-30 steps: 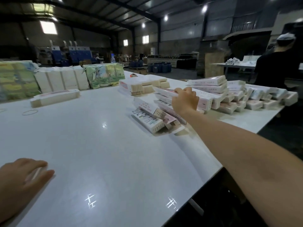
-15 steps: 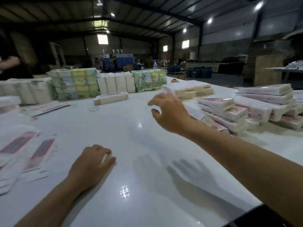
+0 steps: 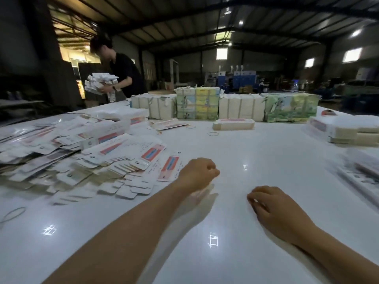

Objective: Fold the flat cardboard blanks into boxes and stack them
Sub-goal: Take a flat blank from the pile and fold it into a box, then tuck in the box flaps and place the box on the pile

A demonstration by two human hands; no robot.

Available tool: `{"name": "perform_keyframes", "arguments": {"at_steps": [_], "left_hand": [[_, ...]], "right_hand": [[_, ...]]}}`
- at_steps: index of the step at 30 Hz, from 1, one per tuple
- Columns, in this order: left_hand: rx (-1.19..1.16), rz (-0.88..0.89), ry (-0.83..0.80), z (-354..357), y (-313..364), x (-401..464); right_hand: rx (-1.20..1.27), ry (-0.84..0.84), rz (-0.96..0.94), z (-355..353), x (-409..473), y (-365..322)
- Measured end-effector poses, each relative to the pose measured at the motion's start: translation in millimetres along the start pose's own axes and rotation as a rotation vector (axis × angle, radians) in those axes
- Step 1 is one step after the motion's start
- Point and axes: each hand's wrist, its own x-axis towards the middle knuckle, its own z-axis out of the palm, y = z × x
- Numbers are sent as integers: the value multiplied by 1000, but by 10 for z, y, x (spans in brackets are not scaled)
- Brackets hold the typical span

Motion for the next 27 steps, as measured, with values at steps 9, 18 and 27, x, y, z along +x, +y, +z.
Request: {"name": "perform_keyframes", "arguments": {"at_steps": [9, 18, 27], "left_hand": [[609, -715, 81, -1072, -1417, 384], [647, -628, 282, -1045, -1445, 528], [-371, -272, 451, -820, -629, 418]], "right_hand": [[47, 21, 39, 5, 39, -40], [66, 32, 53, -16, 17, -43], [48, -33, 56, -15, 41, -23]]}}
